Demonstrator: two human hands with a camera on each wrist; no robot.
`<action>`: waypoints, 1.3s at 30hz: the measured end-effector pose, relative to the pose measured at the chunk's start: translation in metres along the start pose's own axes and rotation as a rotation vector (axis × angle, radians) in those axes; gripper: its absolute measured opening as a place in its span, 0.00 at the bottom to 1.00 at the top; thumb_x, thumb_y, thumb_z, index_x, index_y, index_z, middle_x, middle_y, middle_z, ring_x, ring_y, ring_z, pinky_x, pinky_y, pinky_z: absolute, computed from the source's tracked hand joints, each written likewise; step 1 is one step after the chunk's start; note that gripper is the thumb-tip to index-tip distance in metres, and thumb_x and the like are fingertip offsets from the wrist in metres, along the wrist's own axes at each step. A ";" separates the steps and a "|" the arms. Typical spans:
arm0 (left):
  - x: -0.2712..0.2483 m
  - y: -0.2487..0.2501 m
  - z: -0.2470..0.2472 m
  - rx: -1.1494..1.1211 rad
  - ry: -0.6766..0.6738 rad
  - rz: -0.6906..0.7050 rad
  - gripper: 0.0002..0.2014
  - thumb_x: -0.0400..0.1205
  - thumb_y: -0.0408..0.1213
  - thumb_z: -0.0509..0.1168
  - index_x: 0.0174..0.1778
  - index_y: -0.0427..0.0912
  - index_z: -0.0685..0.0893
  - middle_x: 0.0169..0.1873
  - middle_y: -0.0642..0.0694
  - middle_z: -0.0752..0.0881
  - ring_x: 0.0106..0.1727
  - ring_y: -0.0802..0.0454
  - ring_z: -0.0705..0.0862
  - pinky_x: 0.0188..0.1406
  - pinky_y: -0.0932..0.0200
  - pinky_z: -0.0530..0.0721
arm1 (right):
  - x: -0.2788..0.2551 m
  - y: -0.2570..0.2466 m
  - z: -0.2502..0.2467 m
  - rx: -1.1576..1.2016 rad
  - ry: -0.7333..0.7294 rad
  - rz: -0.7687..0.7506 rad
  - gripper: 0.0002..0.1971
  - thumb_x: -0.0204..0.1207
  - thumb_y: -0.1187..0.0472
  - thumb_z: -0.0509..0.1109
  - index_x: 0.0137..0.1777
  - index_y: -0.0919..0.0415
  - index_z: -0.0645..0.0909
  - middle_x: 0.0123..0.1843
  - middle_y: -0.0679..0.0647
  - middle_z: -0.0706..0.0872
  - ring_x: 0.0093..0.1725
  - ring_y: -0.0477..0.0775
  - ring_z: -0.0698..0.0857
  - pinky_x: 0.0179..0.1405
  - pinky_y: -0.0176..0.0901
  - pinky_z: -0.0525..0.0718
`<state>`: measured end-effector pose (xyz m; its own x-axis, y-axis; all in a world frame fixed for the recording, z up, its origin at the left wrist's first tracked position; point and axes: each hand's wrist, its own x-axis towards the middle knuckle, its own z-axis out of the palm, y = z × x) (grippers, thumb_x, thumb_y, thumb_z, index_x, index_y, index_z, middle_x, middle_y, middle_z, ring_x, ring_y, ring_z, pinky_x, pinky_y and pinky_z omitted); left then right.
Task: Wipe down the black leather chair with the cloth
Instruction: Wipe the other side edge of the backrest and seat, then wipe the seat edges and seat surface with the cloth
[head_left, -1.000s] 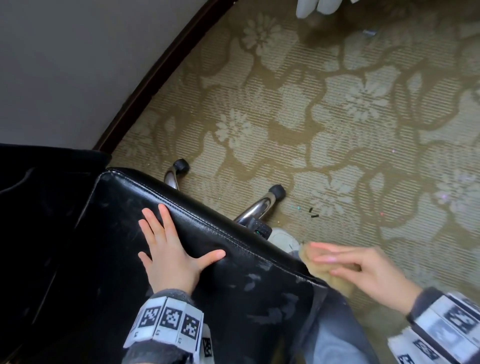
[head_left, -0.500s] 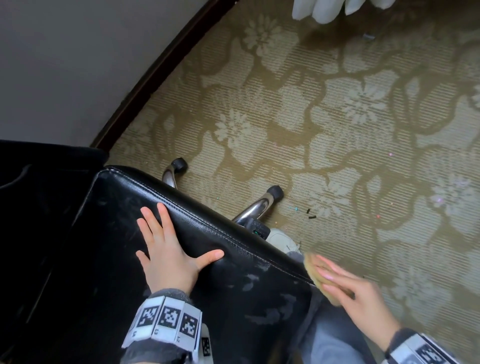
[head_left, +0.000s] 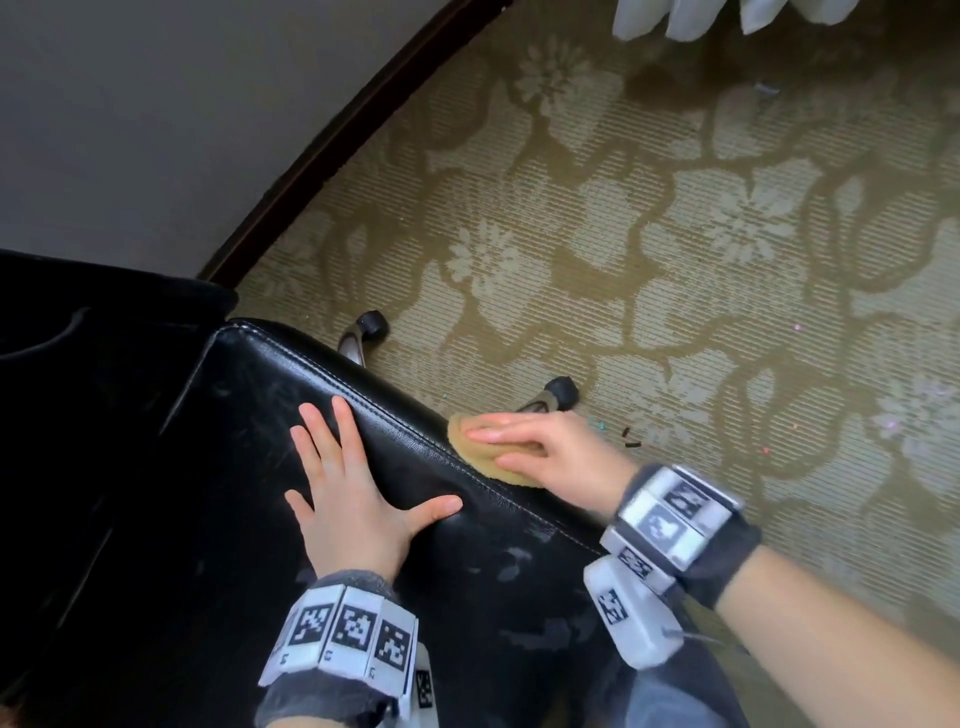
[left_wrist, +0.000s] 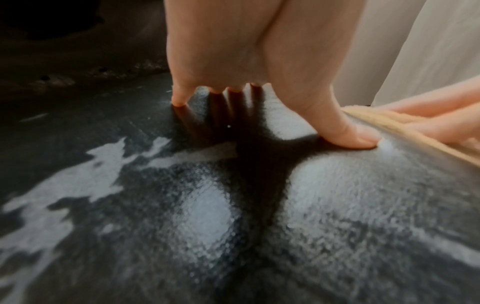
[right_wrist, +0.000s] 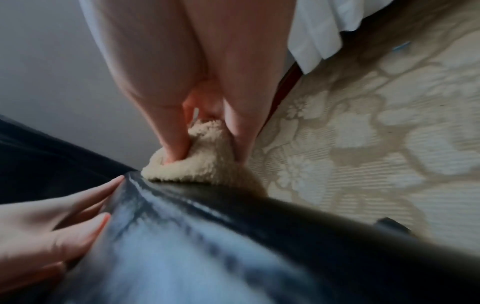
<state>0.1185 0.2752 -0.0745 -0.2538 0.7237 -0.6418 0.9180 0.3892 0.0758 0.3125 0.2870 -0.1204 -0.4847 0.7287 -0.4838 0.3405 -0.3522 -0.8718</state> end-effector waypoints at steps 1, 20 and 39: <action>0.000 0.000 0.000 0.000 0.002 -0.001 0.70 0.52 0.69 0.71 0.75 0.52 0.25 0.79 0.47 0.29 0.80 0.49 0.30 0.75 0.30 0.52 | -0.012 0.007 -0.001 0.033 0.006 0.036 0.20 0.76 0.71 0.68 0.65 0.52 0.81 0.69 0.39 0.78 0.69 0.28 0.72 0.73 0.22 0.65; -0.006 -0.061 -0.014 -0.160 0.037 -0.123 0.62 0.64 0.58 0.75 0.78 0.56 0.32 0.80 0.47 0.32 0.82 0.48 0.35 0.78 0.38 0.55 | 0.059 -0.036 0.007 -0.107 -0.080 0.117 0.20 0.77 0.72 0.66 0.69 0.60 0.77 0.68 0.40 0.77 0.62 0.24 0.71 0.64 0.11 0.63; -0.065 -0.215 -0.009 -0.284 0.190 -0.326 0.55 0.70 0.59 0.70 0.80 0.51 0.37 0.81 0.50 0.34 0.78 0.57 0.31 0.81 0.47 0.50 | 0.167 -0.168 0.122 -0.849 0.187 -0.264 0.21 0.69 0.72 0.66 0.63 0.58 0.82 0.59 0.55 0.83 0.58 0.62 0.82 0.55 0.50 0.82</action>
<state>-0.0657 0.1497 -0.0423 -0.5901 0.6192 -0.5180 0.6686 0.7344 0.1163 0.0760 0.3963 -0.0648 -0.5175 0.8341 -0.1910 0.7520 0.3368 -0.5667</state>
